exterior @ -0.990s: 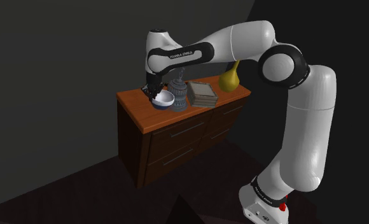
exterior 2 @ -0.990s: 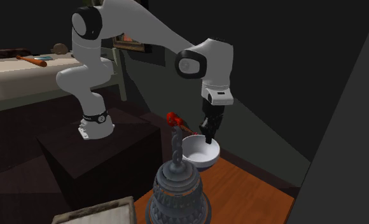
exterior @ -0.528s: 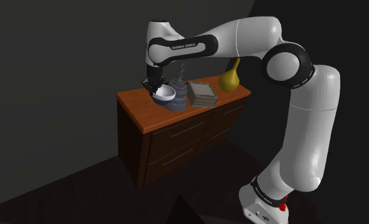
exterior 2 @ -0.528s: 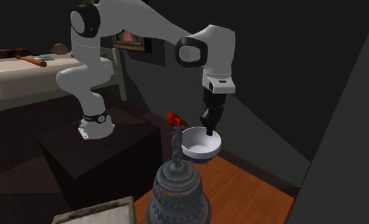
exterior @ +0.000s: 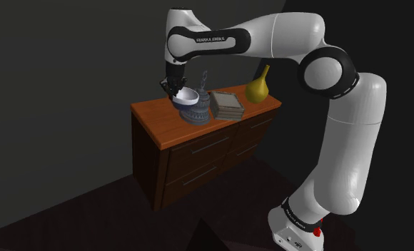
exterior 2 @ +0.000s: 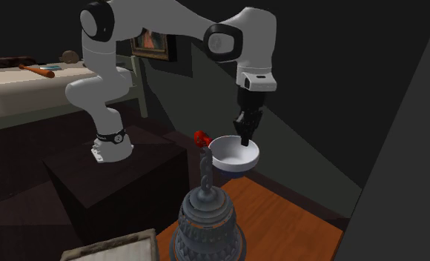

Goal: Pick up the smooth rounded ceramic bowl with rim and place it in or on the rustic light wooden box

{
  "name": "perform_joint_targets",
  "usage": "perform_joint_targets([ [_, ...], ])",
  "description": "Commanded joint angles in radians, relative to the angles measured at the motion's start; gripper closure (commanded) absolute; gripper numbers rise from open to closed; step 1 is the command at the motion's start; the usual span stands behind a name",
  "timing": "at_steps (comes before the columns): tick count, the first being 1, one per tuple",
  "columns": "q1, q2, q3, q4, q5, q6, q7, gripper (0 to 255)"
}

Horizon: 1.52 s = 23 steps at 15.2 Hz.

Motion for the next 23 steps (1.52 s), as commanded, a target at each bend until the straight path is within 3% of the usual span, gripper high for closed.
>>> perform_joint_targets([
  [1,0.0,-0.006,0.001,0.018,0.001,-0.023,-0.002,255],
  [6,0.001,-0.013,0.002,0.065,0.004,-0.078,-0.006,255],
  [14,-0.119,-0.077,-0.045,-0.003,0.028,-0.062,-0.173,255],
  [23,-0.248,-0.075,-0.104,0.027,0.05,-0.079,-0.365,255],
])
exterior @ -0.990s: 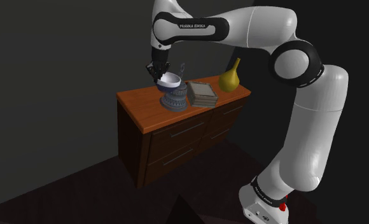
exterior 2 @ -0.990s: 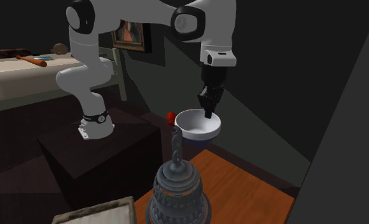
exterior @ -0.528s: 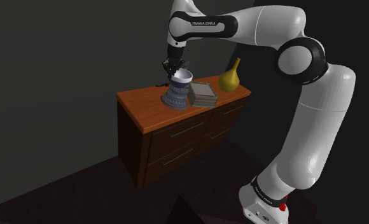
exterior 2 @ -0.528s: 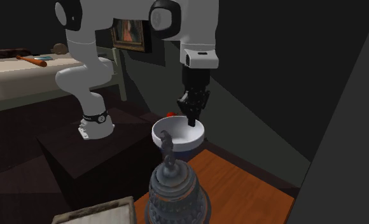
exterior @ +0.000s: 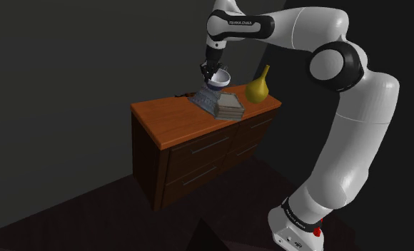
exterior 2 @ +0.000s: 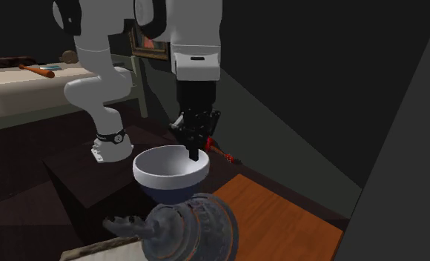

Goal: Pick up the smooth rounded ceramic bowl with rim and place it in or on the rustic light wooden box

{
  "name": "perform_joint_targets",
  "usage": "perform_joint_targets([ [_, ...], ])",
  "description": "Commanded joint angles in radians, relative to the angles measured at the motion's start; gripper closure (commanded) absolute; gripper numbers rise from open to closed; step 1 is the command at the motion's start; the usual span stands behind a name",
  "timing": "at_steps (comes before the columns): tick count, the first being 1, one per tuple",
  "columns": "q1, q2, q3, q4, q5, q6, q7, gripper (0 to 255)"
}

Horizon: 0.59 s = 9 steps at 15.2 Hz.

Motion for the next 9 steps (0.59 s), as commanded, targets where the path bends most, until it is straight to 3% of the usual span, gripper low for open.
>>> perform_joint_targets([
  [1,-0.03,0.007,-0.014,0.003,0.005,0.003,-0.044,255],
  [9,-0.144,0.085,-0.061,0.144,0.026,-0.052,-0.21,255],
])
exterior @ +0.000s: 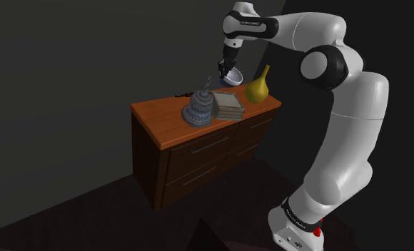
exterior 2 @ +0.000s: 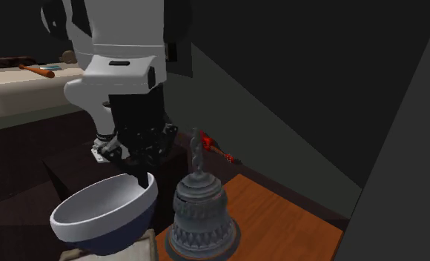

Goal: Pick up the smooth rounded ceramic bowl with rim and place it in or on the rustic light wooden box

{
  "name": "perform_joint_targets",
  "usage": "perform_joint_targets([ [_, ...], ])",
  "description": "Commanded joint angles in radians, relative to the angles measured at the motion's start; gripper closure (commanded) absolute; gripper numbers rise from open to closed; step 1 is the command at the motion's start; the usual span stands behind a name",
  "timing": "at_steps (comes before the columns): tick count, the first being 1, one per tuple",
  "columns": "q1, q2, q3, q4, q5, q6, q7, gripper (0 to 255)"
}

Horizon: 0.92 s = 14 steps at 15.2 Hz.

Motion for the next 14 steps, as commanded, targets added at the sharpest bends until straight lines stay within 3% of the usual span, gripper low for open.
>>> perform_joint_targets([
  [1,-0.029,0.024,-0.01,0.042,0.006,-0.016,-0.041,255],
  [3,-0.057,0.056,-0.019,0.098,0.011,-0.037,-0.078,255],
  [14,-0.056,0.059,-0.019,-0.046,0.01,0.109,-0.072,255],
])
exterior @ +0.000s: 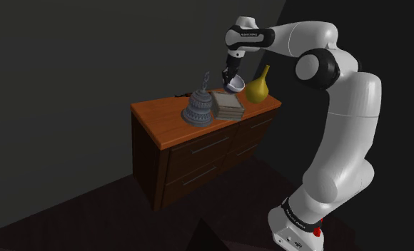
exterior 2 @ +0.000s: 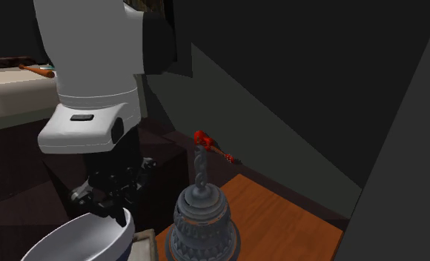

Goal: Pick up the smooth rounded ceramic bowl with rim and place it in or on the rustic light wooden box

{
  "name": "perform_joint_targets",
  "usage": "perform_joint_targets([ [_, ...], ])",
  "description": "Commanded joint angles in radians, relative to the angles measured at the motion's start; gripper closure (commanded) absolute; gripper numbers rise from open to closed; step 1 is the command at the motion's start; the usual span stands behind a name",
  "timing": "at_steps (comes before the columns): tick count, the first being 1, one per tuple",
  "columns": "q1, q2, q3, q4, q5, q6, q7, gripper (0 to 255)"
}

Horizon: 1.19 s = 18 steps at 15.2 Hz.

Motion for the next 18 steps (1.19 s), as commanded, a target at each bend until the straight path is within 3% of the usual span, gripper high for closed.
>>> perform_joint_targets([
  [1,-0.001,0.002,0.0,-0.021,0.0,0.024,0.0,255],
  [9,-0.001,0.026,0.0,-0.095,-0.001,0.122,0.004,255],
  [17,-0.001,0.026,0.0,-0.095,-0.001,0.122,0.004,255],
  [18,-0.001,0.026,0.0,-0.095,-0.001,0.122,0.004,0],
])
